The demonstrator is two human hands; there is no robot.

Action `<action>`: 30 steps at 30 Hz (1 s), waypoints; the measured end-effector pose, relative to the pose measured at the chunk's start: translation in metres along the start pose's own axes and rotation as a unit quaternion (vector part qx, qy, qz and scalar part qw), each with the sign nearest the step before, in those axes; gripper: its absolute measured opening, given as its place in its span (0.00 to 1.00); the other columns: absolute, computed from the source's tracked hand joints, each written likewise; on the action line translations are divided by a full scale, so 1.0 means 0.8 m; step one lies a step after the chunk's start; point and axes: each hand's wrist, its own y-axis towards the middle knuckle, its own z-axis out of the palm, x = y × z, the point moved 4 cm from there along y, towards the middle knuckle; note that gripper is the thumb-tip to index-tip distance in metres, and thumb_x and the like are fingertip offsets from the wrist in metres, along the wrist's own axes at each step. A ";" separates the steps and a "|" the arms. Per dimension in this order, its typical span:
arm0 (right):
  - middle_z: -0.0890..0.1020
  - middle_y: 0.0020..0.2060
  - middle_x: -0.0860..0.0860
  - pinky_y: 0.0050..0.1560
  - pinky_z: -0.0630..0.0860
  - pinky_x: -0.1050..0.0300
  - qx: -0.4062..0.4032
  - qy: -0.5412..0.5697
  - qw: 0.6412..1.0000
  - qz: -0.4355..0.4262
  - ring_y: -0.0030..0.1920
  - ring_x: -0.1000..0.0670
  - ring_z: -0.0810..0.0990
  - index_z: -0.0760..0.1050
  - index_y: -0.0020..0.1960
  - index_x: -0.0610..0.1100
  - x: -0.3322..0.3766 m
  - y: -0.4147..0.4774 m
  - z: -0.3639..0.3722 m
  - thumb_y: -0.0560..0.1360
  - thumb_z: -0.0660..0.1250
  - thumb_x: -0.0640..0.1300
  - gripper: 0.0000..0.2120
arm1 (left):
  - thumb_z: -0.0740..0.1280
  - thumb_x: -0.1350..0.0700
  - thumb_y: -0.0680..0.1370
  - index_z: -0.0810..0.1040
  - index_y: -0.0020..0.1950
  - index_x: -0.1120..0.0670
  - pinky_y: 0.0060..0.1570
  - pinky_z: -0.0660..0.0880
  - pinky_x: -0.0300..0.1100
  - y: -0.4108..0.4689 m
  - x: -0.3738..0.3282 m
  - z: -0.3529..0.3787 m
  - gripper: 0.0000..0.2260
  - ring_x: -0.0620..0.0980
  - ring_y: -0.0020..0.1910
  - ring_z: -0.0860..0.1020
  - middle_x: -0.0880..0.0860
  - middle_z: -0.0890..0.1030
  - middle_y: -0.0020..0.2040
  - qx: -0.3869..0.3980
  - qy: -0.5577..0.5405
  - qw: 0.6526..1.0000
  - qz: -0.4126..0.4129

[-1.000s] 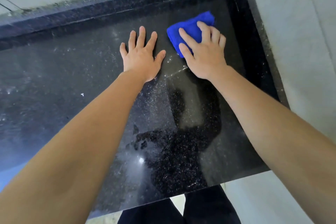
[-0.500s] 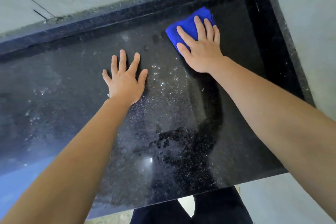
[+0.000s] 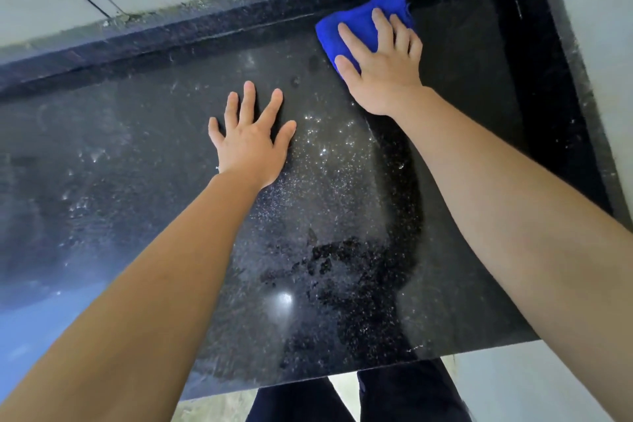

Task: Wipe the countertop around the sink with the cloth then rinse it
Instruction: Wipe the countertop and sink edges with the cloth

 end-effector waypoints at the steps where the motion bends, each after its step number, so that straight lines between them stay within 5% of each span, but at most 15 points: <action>1: 0.50 0.81 0.43 0.76 0.46 0.40 -0.012 0.001 1.000 -0.006 0.80 0.38 0.49 0.52 0.80 0.62 -0.003 -0.022 0.005 0.82 0.46 0.64 0.27 | 0.47 0.35 0.82 0.49 0.80 0.36 0.76 0.44 0.64 0.000 -0.001 0.001 0.26 0.54 0.81 0.42 0.49 0.43 0.82 0.003 0.001 1.000 0.000; 8: 0.52 0.81 0.42 0.75 0.45 0.41 0.004 0.008 0.999 -0.034 0.79 0.38 0.51 0.56 0.80 0.61 -0.011 -0.211 0.059 0.82 0.47 0.64 0.27 | 0.47 0.35 0.83 0.48 0.80 0.37 0.75 0.42 0.65 0.001 0.001 0.007 0.26 0.54 0.81 0.40 0.49 0.42 0.82 -0.003 -0.013 1.000 0.002; 21: 0.50 0.80 0.44 0.75 0.45 0.37 -0.006 0.004 1.000 -0.021 0.78 0.37 0.50 0.52 0.79 0.65 0.051 0.030 0.001 0.81 0.46 0.67 0.27 | 0.48 0.35 0.82 0.49 0.80 0.36 0.76 0.41 0.63 0.003 0.002 0.008 0.26 0.53 0.81 0.41 0.48 0.42 0.82 -0.012 -0.026 1.000 -0.006; 30: 0.53 0.81 0.44 0.74 0.49 0.41 -0.049 0.007 0.997 -0.054 0.78 0.39 0.53 0.56 0.79 0.62 0.032 -0.068 0.028 0.82 0.46 0.64 0.26 | 0.51 0.36 0.82 0.52 0.80 0.36 0.75 0.42 0.64 0.003 0.001 0.001 0.26 0.55 0.81 0.43 0.49 0.45 0.83 -0.004 -0.030 1.000 0.000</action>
